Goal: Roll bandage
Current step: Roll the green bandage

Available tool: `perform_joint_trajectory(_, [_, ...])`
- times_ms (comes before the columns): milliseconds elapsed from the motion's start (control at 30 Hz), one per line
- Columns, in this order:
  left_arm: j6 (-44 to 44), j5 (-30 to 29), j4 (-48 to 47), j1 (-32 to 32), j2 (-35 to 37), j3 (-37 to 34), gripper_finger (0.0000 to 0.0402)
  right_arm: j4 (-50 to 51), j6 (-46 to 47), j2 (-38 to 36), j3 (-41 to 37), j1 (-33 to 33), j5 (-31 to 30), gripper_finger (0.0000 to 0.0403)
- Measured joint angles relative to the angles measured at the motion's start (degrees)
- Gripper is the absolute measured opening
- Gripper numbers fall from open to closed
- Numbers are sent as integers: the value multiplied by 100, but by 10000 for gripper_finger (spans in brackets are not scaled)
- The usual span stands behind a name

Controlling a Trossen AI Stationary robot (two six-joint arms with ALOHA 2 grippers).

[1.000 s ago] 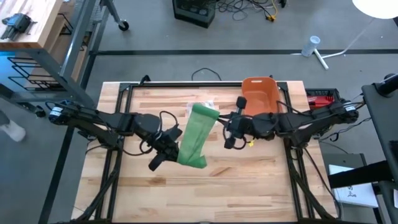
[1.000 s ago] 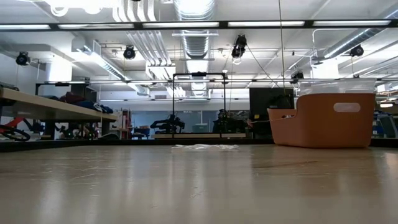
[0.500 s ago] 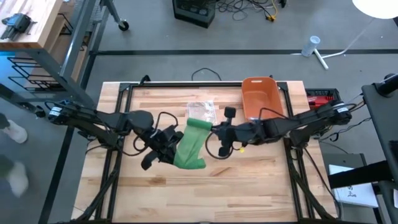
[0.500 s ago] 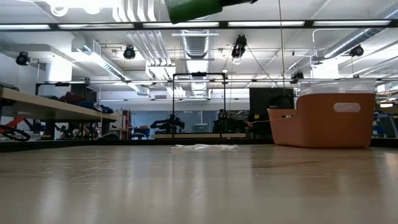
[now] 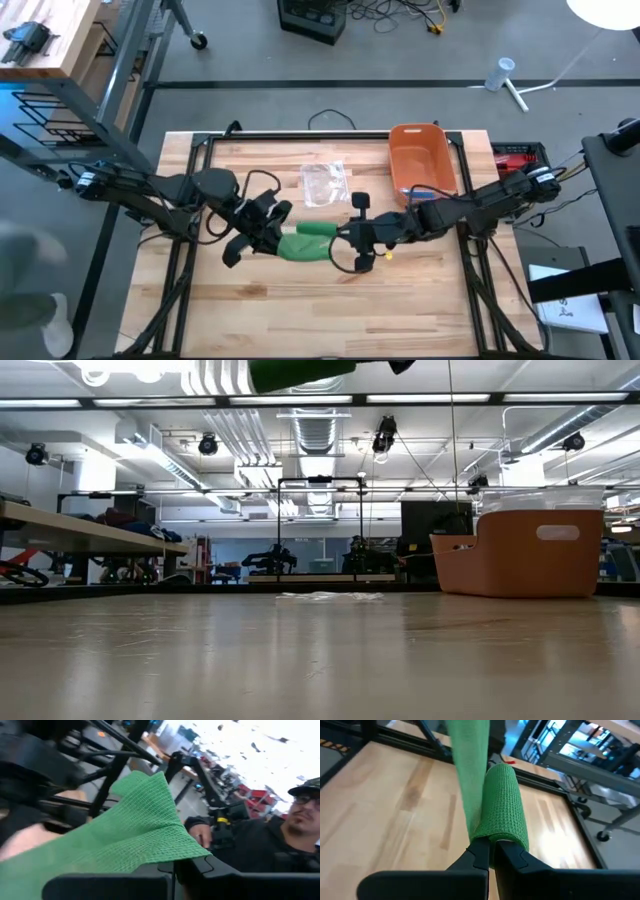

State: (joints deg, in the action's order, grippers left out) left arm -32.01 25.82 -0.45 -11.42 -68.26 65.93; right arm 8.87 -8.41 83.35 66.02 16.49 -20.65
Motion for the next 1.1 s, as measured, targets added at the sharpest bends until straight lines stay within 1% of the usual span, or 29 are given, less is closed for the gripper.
perform_joint_trajectory(100, [184, -378, -409, 30, 32, 203, 0, 8, 99, 0, -2, 152, 30, 0])
perform_joint_trajectory(267, [347, -969, -851, 104, 58, 526, 0, -99, 380, 7, 0, 330, 441, 0])
perform_joint_trajectory(433, [350, -1454, -1420, 177, 47, 820, 0, -144, 555, 20, 0, 615, 443, 0])
perform_joint_trajectory(600, [344, -1901, -1612, 222, 51, 920, 0, -496, 519, 7, 0, 923, 532, 0])
perform_joint_trajectory(833, [18, -2044, -1394, 377, 27, 938, 0, -667, 760, 4, 0, 1149, 736, 0])
perform_joint_trajectory(967, [-70, -1980, -1040, 477, 27, 943, 0, -613, 1187, 4, 0, 1161, 724, 0])
perform_joint_trajectory(1100, [-132, -1906, -959, 489, 10, 1128, 0, -613, 1539, 55, 1, 1158, 705, 0])
